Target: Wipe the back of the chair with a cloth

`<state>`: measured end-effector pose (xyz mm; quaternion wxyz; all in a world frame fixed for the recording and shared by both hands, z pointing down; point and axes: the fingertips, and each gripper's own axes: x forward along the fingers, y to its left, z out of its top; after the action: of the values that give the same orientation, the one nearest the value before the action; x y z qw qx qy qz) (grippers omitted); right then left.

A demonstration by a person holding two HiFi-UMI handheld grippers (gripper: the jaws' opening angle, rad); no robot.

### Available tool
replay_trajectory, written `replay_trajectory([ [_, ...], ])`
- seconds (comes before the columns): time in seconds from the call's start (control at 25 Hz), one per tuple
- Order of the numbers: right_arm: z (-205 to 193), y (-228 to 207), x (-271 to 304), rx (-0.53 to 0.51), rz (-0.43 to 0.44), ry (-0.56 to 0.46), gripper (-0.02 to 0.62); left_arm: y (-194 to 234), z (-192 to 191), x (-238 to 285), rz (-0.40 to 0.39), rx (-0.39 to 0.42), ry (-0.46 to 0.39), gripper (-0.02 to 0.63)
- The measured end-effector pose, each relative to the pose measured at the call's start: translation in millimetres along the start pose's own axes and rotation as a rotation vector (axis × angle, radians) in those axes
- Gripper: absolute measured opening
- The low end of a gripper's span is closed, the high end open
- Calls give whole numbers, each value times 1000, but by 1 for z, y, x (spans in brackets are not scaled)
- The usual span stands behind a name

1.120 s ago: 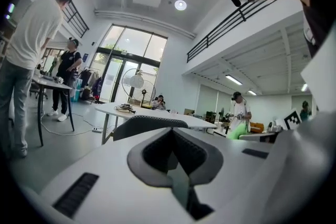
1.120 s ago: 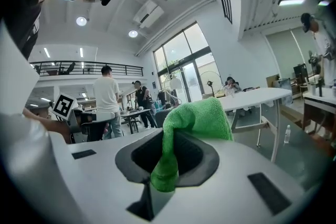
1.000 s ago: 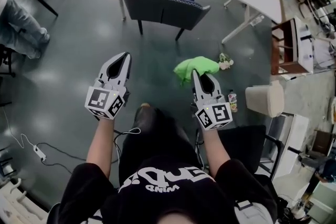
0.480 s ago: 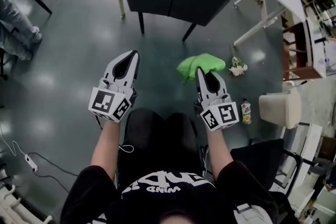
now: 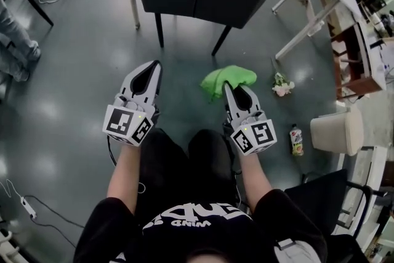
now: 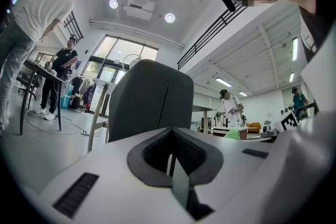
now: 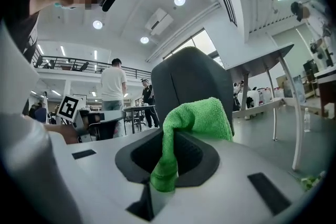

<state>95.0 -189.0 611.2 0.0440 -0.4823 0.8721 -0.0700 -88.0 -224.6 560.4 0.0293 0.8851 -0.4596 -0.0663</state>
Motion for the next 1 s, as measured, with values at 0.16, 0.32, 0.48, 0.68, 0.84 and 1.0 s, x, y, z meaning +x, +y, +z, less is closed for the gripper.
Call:
replay_trajectory([
  [0.16,-9,-6,1,-10,-5,-4,48,0,-6,-1,-2,3,-33,-2],
  [0.32,-8,-13,5,-18,-14,-6,48,-3,-13,-3,-6,2,-31,-2],
  [0.48,4,-15,12,-53,-6,-9,48,-2,-15,-10,8,5,-12,-2],
  [0.68,33,-30,14,-105,11,-21,48,4,-16,-19,27,0,-2,-2],
  [0.84,61,-62,18,-146,5,-22,48,1,-15,-17,37,10,3,-2],
  [1.0,96,-98,20,-220,-34,-17,47,-3,-11,-17,29,10,6,-2],
])
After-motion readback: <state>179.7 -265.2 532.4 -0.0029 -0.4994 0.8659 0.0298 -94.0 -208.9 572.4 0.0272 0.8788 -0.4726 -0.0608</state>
